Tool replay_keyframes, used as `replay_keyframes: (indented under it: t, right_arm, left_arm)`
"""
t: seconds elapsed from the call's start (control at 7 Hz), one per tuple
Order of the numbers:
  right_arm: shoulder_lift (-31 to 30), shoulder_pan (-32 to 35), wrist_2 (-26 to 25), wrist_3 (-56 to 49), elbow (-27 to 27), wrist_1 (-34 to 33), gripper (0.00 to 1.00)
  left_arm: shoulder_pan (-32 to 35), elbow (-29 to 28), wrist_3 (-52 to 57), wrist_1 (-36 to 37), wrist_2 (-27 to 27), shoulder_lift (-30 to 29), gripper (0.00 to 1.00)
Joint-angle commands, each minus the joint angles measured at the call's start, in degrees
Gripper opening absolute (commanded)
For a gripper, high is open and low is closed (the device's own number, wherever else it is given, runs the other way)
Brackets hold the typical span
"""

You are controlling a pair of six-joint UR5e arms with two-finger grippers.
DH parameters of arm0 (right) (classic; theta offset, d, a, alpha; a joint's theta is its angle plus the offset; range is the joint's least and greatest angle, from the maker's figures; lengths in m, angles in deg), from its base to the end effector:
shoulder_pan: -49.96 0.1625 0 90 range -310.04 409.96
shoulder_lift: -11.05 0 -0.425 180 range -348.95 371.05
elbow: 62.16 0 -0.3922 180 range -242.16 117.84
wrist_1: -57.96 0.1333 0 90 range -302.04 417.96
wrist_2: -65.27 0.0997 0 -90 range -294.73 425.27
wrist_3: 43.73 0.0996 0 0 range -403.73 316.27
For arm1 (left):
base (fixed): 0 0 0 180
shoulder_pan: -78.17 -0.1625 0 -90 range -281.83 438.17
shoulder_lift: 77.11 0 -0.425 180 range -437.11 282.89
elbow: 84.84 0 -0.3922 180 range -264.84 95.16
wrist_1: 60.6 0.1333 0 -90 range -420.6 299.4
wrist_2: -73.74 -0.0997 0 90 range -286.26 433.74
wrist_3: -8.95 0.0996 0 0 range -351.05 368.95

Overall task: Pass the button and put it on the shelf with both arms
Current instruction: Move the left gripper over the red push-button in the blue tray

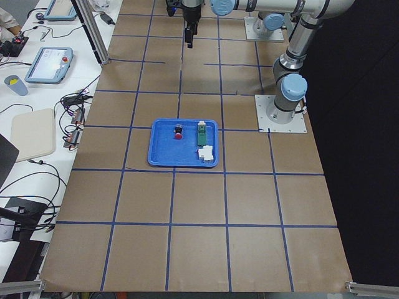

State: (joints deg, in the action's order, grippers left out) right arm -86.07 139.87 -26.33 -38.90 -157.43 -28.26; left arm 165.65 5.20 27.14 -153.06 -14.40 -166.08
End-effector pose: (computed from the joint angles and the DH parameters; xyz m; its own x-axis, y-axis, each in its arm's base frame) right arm 0.1298 -0.4358 0.4940 -0.9959 0.0848 0.0306 0.0857 0.9958 0.0312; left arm -0.1152 -0.4872 0.4921 -0.9623 0.2692 0.0388 0.2699 0.9628 0.0142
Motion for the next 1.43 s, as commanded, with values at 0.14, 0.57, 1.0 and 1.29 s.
replay_keyframes:
  t: [0.14, 0.57, 1.0, 1.29]
  right_arm:
    - [0.0, 0.2, 0.0, 0.8, 0.0, 0.0, 1.0]
    - [0.4, -0.5, 0.1, 1.7, 0.0, -2.4, 1.0]
    - [0.0, -0.6, 0.8, 23.6, -0.2, -2.5, 1.0]
    - [-0.2, -0.5, 1.1, 34.4, -0.1, -2.7, 1.0]
  left_arm:
    - [-11.1, 0.3, 28.9, 1.8, 0.1, -2.0, 1.0]
    - [-25.8, -0.6, 58.7, 1.9, 2.1, -6.6, 1.0]
    - [-37.0, -2.5, 93.8, 3.8, 10.8, -16.3, 1.0]
    - [-39.0, -4.4, 107.3, 3.9, 15.4, -25.1, 1.0]
